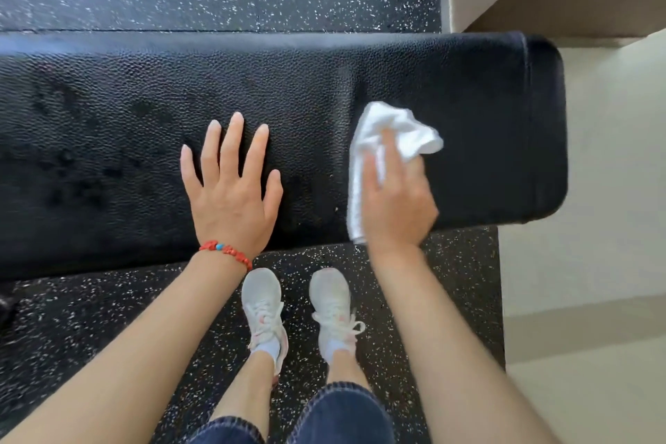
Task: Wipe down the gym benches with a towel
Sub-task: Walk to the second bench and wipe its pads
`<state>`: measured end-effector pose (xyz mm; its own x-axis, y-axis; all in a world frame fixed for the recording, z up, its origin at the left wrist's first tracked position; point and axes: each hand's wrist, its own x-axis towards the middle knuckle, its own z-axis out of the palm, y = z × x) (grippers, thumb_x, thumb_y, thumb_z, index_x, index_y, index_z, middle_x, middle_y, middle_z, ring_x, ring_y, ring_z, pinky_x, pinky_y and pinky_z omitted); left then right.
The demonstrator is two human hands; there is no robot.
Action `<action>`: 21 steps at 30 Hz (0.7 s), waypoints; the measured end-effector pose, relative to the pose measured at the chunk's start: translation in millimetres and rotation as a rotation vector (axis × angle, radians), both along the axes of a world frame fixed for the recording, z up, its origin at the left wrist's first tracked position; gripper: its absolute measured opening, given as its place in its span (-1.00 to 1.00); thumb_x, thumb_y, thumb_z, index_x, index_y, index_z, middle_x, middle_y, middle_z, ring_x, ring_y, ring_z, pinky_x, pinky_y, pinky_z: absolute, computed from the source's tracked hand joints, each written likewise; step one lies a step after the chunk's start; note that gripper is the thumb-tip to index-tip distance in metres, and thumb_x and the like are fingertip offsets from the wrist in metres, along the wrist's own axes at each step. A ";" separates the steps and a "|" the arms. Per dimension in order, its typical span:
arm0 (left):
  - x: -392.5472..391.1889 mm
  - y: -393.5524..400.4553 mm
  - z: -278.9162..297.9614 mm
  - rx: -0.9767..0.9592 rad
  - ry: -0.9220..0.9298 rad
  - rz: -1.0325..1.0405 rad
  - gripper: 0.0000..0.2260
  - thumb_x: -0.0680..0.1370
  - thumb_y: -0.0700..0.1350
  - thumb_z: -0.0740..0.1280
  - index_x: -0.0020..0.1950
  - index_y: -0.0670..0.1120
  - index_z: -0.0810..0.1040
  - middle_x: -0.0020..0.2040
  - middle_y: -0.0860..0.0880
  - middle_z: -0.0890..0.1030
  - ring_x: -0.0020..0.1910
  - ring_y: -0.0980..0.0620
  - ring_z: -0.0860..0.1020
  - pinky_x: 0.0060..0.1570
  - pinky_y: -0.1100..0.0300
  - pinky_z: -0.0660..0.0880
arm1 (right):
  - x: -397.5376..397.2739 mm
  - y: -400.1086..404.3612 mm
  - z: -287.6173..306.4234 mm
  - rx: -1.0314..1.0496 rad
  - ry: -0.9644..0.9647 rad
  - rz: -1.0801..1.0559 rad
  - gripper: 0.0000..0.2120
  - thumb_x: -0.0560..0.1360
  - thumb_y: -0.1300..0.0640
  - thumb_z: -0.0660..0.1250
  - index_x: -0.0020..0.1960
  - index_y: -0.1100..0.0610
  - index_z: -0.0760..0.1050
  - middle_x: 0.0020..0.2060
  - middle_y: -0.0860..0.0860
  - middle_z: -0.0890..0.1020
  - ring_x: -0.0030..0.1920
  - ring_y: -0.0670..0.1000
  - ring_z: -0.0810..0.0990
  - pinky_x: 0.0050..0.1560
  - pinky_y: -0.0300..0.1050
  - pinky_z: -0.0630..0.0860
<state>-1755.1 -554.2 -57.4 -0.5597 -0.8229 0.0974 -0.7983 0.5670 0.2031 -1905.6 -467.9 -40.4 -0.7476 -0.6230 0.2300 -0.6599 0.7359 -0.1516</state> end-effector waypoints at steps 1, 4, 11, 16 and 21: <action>0.4 -0.1 0.7 0.003 0.000 -0.002 -0.59 0.57 -0.01 0.14 0.41 -0.06 0.33 0.43 -0.16 0.33 0.41 -0.20 0.24 0.35 -0.25 0.07 | 13.9 -5.2 -0.6 0.002 0.023 0.096 -0.71 0.46 -0.03 0.28 0.06 0.09 0.63 -0.40 0.11 0.56 -0.50 0.06 0.49 -0.58 -0.16 0.38; 0.0 -0.9 3.9 0.006 0.002 -0.001 -0.59 0.56 -0.02 0.17 0.40 -0.07 0.36 0.42 -0.17 0.34 0.40 -0.21 0.26 0.35 -0.25 0.09 | 8.4 -4.3 -1.2 -0.033 0.082 0.304 -0.74 0.49 -0.04 0.26 0.06 0.04 0.62 -0.46 0.03 0.49 -0.52 0.00 0.43 -0.56 -0.15 0.39; 16.7 -6.9 12.6 0.050 0.064 -0.016 -0.59 0.55 -0.04 0.17 0.38 -0.11 0.37 0.42 -0.19 0.34 0.40 -0.23 0.26 0.35 -0.23 0.08 | -64.1 45.4 1.7 0.003 0.008 -0.173 -0.73 0.49 0.03 0.28 0.11 0.09 0.60 -0.28 0.21 0.58 -0.36 0.21 0.56 -0.49 -0.10 0.40; 56.6 -16.6 7.9 -0.006 0.014 0.104 -0.60 0.56 -0.07 0.18 0.39 -0.11 0.36 0.42 -0.18 0.33 0.41 -0.23 0.24 0.34 -0.26 0.08 | 3.6 12.1 1.6 -0.063 -0.065 -0.026 -0.73 0.48 -0.01 0.29 0.10 0.08 0.61 -0.34 0.15 0.57 -0.42 0.14 0.54 -0.51 -0.14 0.39; 62.9 -16.1 3.7 -0.020 -0.012 0.107 -0.59 0.56 -0.05 0.15 0.41 -0.11 0.34 0.43 -0.18 0.32 0.40 -0.23 0.24 0.34 -0.27 0.09 | 58.6 -18.2 -2.2 -0.056 0.041 0.529 -0.73 0.49 -0.03 0.27 0.07 0.06 0.62 -0.47 0.01 0.48 -0.53 -0.02 0.40 -0.56 -0.15 0.35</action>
